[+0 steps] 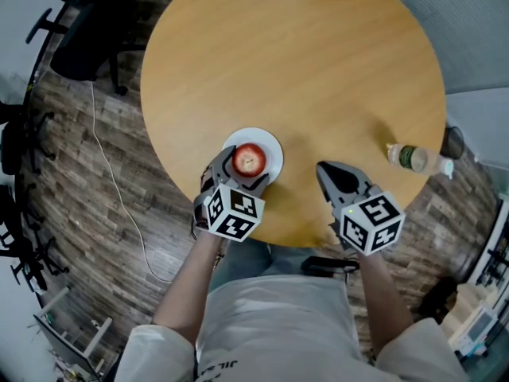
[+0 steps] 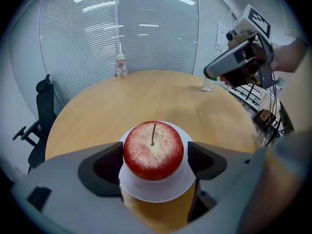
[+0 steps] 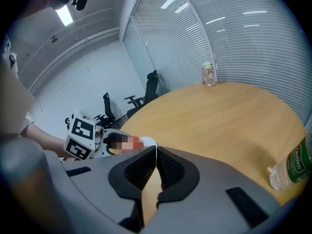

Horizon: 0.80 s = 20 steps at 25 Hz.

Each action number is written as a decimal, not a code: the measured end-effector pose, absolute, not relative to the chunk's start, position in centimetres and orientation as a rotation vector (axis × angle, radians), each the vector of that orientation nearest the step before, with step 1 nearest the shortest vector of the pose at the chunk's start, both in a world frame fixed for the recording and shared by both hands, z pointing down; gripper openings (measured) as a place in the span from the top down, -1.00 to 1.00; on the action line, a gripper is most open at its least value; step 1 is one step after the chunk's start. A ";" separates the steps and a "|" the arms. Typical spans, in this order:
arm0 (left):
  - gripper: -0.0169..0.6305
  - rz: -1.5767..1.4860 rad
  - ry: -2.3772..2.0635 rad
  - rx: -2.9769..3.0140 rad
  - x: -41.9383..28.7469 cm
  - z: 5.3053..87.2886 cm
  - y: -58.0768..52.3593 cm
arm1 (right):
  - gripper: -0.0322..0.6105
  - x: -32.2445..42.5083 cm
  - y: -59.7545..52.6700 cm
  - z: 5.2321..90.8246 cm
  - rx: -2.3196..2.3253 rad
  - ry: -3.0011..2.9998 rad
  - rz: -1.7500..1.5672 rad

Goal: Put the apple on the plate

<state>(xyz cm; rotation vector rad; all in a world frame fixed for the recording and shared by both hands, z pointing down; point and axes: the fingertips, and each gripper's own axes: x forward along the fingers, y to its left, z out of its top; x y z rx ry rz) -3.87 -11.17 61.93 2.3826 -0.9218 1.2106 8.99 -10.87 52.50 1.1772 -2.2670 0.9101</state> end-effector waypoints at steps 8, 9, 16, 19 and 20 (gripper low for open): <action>-0.45 1.173 -0.945 2.383 -3.9 61.7 -11.3 | 0.80 9.0 -10.6 52.5 1.174 -2.272 0.916; -0.45 1.172 -0.948 2.383 -4.0 61.7 -11.4 | 0.80 9.0 -10.6 52.6 1.174 -2.273 0.917; -0.46 1.125 -0.958 2.403 -4.2 60.1 -11.1 | 0.80 8.9 -10.5 52.0 1.182 -2.287 0.905; -0.46 1.082 -0.990 2.397 -4.4 58.9 -11.1 | 0.80 8.9 -10.8 51.4 1.188 -2.301 0.888; -0.46 1.060 -0.999 2.393 -4.6 58.5 -11.1 | 0.80 8.9 -10.8 51.1 1.189 -2.306 0.882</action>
